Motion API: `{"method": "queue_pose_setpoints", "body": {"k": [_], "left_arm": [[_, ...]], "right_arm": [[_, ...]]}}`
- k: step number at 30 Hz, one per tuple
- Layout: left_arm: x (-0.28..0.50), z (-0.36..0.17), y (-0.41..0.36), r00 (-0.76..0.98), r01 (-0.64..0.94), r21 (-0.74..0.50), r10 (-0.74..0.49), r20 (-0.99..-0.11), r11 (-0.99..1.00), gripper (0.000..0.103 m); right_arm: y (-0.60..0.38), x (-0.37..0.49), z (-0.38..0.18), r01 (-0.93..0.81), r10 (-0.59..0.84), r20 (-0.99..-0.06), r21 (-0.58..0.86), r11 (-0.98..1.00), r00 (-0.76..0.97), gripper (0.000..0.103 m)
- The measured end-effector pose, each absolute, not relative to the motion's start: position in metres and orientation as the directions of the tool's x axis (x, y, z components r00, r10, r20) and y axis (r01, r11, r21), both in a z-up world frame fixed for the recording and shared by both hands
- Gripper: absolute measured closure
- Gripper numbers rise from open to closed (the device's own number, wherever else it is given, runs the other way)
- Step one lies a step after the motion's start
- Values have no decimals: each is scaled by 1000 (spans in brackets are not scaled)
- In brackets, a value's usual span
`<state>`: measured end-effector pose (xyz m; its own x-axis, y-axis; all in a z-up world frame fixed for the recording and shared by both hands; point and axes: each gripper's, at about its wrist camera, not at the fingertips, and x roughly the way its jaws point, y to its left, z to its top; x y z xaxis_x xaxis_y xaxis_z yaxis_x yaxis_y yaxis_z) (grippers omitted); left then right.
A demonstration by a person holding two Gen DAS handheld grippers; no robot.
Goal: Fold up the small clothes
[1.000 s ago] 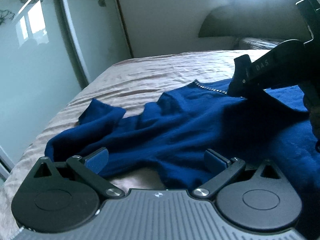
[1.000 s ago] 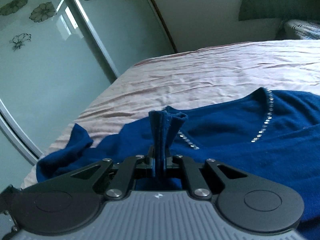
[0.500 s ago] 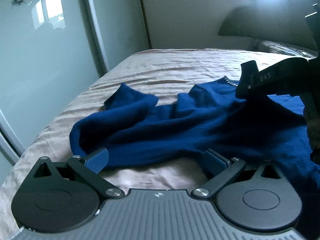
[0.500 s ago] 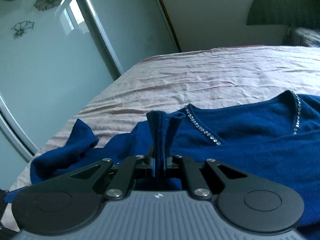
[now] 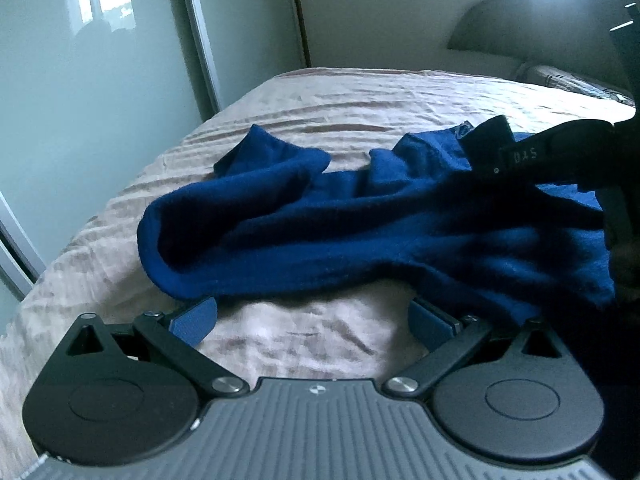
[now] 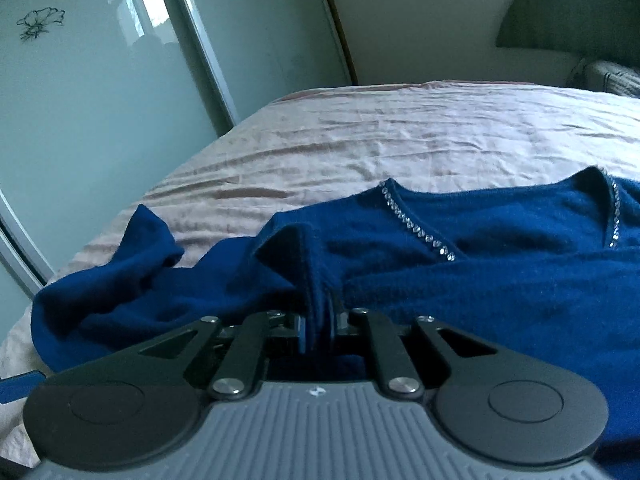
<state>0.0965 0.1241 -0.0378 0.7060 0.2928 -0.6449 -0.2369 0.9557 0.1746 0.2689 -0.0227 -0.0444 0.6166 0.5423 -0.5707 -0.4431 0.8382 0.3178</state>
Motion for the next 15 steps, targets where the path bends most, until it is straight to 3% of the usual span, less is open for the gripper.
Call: {"method": "queue_pose_setpoints", "body": {"k": [6, 9, 10, 11, 15], "left_arm": [[96, -39, 125, 700, -240, 170, 292, -652, 956, 0], [94, -38, 126, 701, -238, 169, 290, -652, 956, 0], [93, -38, 127, 700, -238, 170, 290, -652, 956, 0], [92, -37, 129, 699, -238, 171, 291, -653, 956, 0], [84, -31, 139, 701, -256, 166, 301, -647, 952, 0]], "right_arm": [[-17, 266, -43, -455, 530, -578, 286, 844, 621, 89], [-13, 264, -41, -479, 557, -574, 300, 825, 600, 61], [-11, 262, -39, -496, 574, -570, 307, 813, 588, 39], [-8, 260, -37, -512, 590, -562, 312, 800, 579, 28], [1, 251, -27, -530, 624, -539, 342, 776, 565, 27]]}}
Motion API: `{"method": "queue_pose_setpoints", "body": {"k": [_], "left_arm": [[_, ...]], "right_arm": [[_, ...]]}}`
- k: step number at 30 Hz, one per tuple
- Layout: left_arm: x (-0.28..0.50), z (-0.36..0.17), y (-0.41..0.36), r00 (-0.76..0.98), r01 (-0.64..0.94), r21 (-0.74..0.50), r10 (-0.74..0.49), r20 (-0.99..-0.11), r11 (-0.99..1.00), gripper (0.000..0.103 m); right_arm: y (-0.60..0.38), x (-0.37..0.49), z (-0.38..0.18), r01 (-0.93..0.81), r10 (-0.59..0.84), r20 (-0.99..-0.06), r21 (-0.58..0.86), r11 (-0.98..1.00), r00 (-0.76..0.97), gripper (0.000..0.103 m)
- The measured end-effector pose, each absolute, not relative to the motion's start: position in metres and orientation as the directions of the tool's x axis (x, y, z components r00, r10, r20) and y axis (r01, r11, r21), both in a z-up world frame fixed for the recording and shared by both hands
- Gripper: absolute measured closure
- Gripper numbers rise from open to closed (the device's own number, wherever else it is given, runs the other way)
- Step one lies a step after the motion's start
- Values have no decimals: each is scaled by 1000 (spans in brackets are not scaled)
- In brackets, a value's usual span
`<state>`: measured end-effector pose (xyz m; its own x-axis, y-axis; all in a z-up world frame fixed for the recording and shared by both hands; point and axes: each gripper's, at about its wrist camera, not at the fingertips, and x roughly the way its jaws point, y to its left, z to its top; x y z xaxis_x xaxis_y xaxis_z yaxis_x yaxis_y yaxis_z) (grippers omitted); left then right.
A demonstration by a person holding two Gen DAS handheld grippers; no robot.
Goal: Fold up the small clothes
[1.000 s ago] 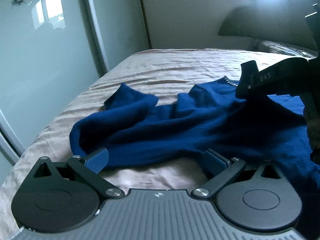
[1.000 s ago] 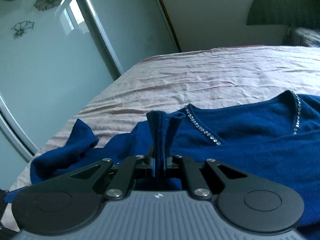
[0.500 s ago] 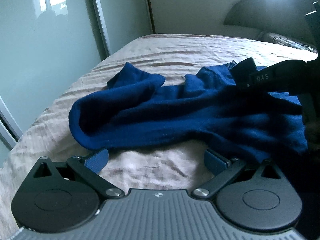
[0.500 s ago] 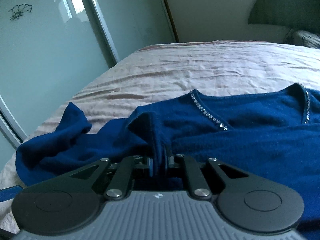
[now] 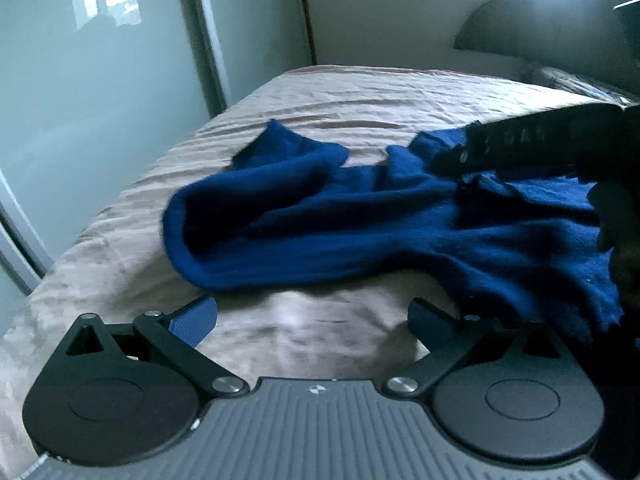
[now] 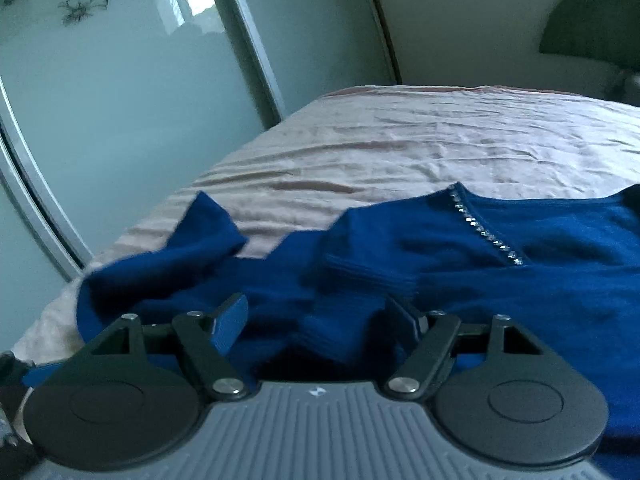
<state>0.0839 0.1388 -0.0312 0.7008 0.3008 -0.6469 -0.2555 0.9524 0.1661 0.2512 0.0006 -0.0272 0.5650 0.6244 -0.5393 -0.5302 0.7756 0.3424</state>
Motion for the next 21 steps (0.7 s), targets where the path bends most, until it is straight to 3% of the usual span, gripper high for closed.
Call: {"method": "queue_pose_setpoints", "body": {"k": [4, 9, 12, 16, 21], "left_arm": [[74, -24, 154, 701, -295, 164, 330, -632, 941, 0], [61, -19, 177, 692, -340, 161, 362, -625, 927, 0], [51, -17, 188, 685, -361, 156, 375, -625, 919, 0], [40, -17, 202, 671, -393, 165, 405, -621, 904, 0], [33, -19, 224, 634, -469, 144, 446, -632, 871, 0]], "right_arm": [[12, 253, -6, -570, 708, -461, 423, 705, 535, 27], [53, 292, -13, -547, 812, -488, 605, 579, 320, 27], [79, 316, -27, -473, 801, -524, 649, 596, 289, 27], [103, 342, -46, -359, 855, -484, 777, 518, 186, 26], [142, 339, -31, -437, 885, -445, 774, 458, 139, 26]]}}
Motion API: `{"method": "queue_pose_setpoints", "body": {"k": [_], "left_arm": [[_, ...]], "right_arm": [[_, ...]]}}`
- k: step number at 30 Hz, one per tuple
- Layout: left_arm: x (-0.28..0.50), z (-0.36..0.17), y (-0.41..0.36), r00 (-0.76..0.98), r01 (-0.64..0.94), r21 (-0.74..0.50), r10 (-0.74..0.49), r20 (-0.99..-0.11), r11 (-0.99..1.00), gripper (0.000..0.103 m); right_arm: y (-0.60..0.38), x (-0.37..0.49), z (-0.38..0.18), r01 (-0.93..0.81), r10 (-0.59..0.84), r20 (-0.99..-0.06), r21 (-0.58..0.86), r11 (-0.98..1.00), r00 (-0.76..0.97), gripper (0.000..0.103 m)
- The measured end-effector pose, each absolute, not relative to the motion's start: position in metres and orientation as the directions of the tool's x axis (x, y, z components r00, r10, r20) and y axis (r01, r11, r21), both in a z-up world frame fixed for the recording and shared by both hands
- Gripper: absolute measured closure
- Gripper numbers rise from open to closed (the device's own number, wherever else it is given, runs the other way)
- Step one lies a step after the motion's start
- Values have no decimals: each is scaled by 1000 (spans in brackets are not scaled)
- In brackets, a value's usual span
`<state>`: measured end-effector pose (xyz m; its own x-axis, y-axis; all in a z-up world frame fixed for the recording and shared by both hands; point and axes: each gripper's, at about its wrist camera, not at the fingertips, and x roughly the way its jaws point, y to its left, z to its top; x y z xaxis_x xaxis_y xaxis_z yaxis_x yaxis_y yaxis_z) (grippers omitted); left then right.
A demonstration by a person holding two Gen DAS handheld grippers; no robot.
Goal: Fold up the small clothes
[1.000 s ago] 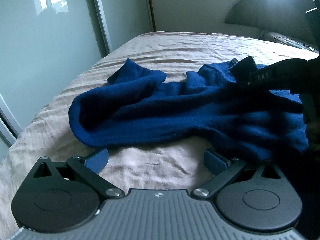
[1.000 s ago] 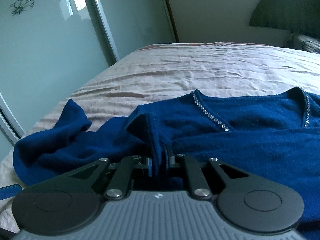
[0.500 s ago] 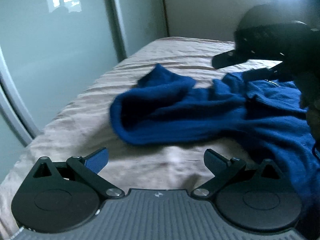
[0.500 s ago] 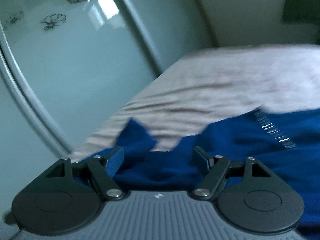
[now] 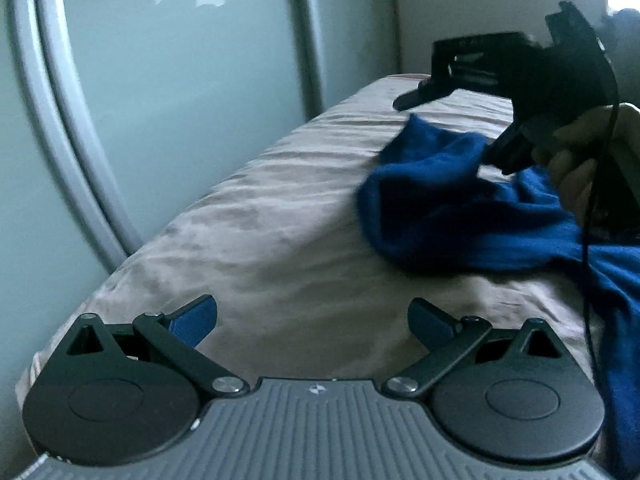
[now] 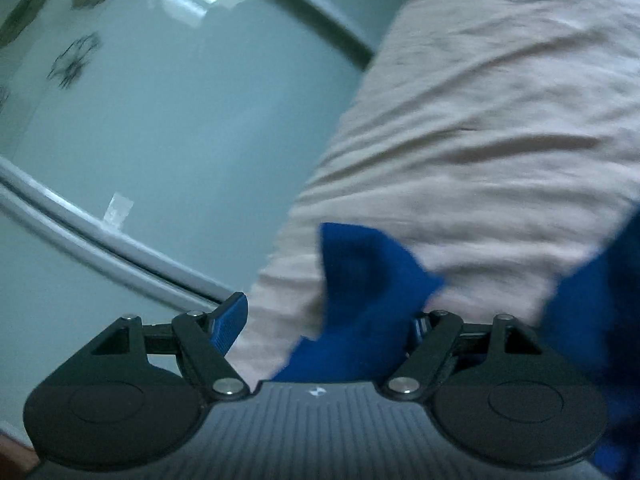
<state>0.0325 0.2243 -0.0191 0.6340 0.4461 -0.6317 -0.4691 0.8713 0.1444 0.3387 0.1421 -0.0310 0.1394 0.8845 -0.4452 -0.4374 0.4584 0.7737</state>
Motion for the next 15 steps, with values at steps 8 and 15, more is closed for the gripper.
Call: {"method": "queue_pose_setpoints", "body": {"k": [8, 15], "left_arm": [[22, -19, 232, 626, -493, 108, 438, -646, 863, 0], [16, -16, 239, 610, -544, 76, 456, -648, 836, 0]], "right_arm": [[209, 316, 7, -589, 930, -367, 753, 293, -7, 26], [256, 283, 62, -706, 946, -173, 704, -77, -276, 13]]}}
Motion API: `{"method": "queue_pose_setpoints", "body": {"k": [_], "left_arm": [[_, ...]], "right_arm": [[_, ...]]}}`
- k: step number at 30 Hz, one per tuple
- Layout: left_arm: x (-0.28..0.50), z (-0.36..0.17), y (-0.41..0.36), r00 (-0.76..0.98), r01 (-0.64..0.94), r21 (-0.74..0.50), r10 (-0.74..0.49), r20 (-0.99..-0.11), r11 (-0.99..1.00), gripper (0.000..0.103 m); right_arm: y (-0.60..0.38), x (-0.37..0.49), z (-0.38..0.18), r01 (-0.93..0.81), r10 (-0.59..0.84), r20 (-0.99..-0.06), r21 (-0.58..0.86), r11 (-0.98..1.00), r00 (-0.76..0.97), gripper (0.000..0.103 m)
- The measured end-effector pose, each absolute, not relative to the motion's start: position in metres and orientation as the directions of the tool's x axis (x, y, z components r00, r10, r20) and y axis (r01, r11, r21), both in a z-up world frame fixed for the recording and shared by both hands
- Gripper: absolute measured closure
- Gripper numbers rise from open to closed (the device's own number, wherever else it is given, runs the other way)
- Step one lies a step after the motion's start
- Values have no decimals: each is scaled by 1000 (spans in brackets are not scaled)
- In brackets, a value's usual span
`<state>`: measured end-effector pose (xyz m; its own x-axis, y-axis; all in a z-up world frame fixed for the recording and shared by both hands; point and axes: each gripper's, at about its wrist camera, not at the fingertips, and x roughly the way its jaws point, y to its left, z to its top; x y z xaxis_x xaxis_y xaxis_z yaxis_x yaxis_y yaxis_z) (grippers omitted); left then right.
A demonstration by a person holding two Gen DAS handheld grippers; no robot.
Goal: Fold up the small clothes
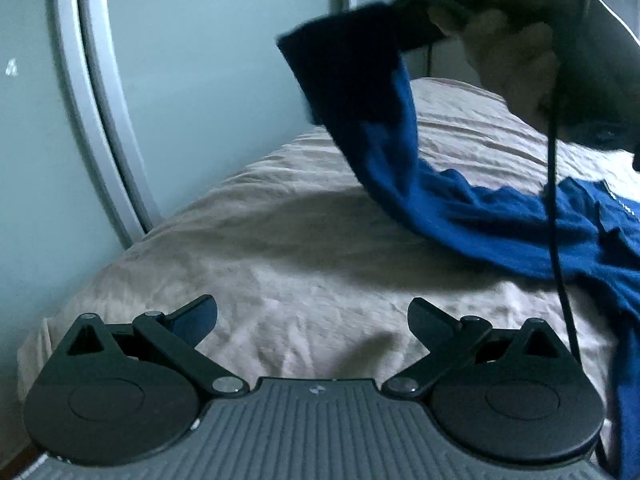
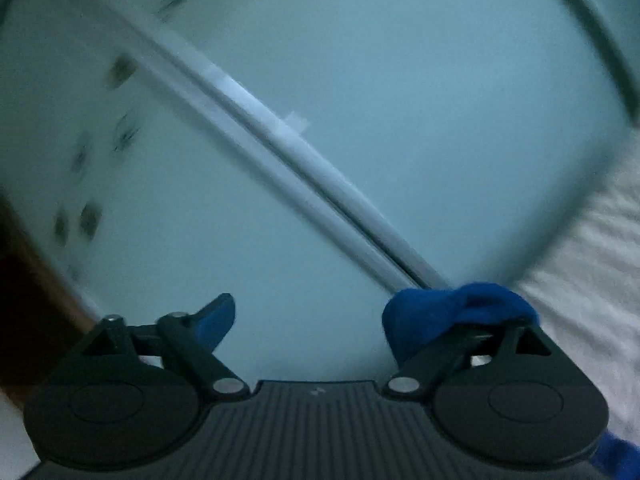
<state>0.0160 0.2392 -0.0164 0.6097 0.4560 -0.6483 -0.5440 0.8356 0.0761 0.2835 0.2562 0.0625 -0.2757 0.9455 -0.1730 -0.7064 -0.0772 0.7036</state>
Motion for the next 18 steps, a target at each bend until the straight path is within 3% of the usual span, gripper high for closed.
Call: {"method": "queue_pose_setpoints", "body": {"k": [4, 6, 8, 10, 12, 18], "left_arm": [[14, -16, 242, 600, -557, 81, 468, -649, 827, 0], [12, -17, 244, 592, -571, 85, 481, -647, 817, 0], [14, -19, 248, 582, -581, 74, 477, -658, 811, 0], [15, -19, 252, 578, -588, 59, 469, -668, 807, 0], [14, -17, 255, 573, -603, 46, 473, -669, 796, 0], [3, -11, 271, 569, -622, 32, 480, -668, 783, 0]], "right_arm": [[282, 256, 81, -885, 906, -417, 390, 256, 78, 12], [286, 237, 82, -934, 916, -398, 302, 189, 57, 12], [289, 216, 84, -940, 923, -357, 341, -14, -143, 12], [293, 186, 93, -961, 920, -327, 240, -139, -215, 12], [301, 169, 101, -991, 937, -333, 111, -74, -107, 12], [301, 188, 107, -940, 903, -361, 152, 305, 234, 12]]}}
